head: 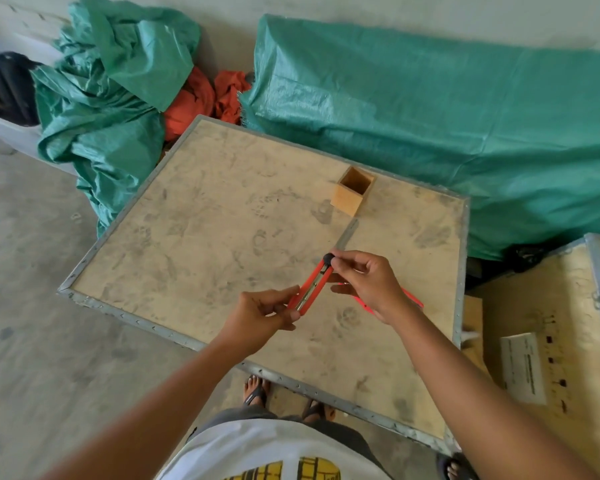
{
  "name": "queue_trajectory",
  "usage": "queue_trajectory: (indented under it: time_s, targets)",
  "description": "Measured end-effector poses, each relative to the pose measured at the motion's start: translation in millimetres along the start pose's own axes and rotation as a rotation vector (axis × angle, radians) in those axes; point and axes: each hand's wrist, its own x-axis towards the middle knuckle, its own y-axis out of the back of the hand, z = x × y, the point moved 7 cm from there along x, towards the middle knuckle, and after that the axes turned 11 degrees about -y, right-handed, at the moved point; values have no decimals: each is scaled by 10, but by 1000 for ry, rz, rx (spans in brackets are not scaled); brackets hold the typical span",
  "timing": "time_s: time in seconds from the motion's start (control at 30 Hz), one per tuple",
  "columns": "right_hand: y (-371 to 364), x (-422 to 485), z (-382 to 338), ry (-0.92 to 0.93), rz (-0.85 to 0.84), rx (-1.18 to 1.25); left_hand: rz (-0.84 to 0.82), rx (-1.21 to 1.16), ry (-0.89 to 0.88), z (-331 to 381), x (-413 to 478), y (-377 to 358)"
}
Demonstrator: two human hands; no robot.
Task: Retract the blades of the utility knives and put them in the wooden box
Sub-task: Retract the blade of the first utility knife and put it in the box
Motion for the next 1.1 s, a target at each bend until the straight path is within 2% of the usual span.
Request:
queue_trajectory:
  time_s: [0.13,0.37,0.6,0.8,0.97,1.1]
  targets:
    - [90,-216,60,42,-66,-214,48,-17,-10,53,-43,-223]
    - [291,-465,65,118,-124,-423,84,-70,-80,124,-75,-653]
    - [340,-561,46,201,-135,-456,88,-80,-106,189,-66,-787]
    - [265,-521,-23,244,14,-412,91,-73,-128,286,-28,-668]
    - [161,-506,-122,274,-86,-410,105,-81,-137,336,33,-578]
    - [181,-487,-191,313,14,-441,88,-68,-158,356,102,-562]
